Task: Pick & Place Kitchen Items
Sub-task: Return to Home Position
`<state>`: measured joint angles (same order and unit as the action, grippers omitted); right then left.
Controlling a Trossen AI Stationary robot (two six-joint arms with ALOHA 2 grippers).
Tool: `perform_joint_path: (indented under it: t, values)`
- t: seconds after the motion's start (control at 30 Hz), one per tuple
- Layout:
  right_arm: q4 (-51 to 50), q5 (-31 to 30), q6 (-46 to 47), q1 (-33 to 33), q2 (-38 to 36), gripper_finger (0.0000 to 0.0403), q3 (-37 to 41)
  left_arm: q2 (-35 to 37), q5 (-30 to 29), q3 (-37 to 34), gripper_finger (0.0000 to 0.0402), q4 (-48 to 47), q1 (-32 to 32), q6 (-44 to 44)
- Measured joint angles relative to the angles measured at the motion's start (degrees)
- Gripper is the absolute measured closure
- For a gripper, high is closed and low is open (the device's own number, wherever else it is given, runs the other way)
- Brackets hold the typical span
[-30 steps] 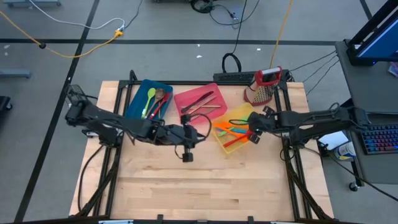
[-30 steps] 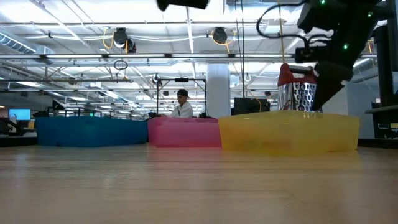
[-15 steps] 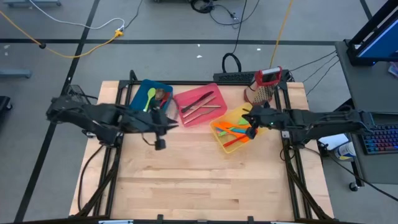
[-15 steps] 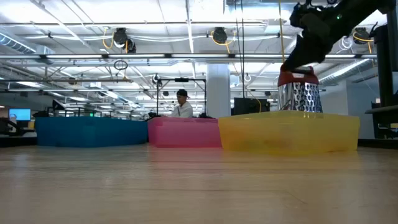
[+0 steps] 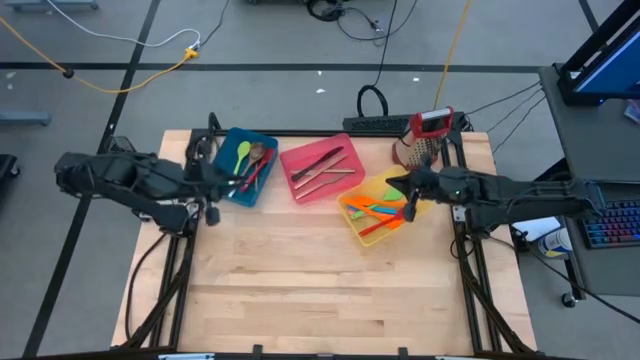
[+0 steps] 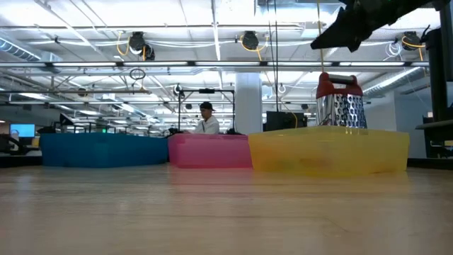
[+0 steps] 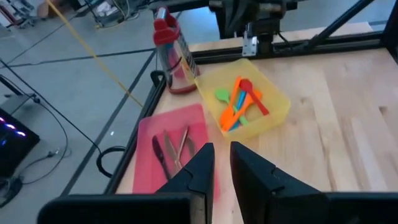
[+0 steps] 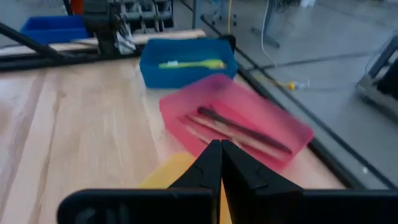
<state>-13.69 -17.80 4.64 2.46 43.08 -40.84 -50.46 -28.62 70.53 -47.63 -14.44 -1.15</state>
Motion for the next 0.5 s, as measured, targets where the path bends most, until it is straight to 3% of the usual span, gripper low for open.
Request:
perform_joint_path:
  t: [0.33,0.5]
  values:
    - [0.2,0.2,-5.1,0.0,-3.7,0.0402,0.0,17.7,0.0,-19.8,0.0346,7.7,0.0,-0.2]
    - [1.0,10.2,-8.3,0.0,-4.8,0.0402,0.0,27.3,-0.1,-29.3,0.0346,12.9,0.0,-0.3]
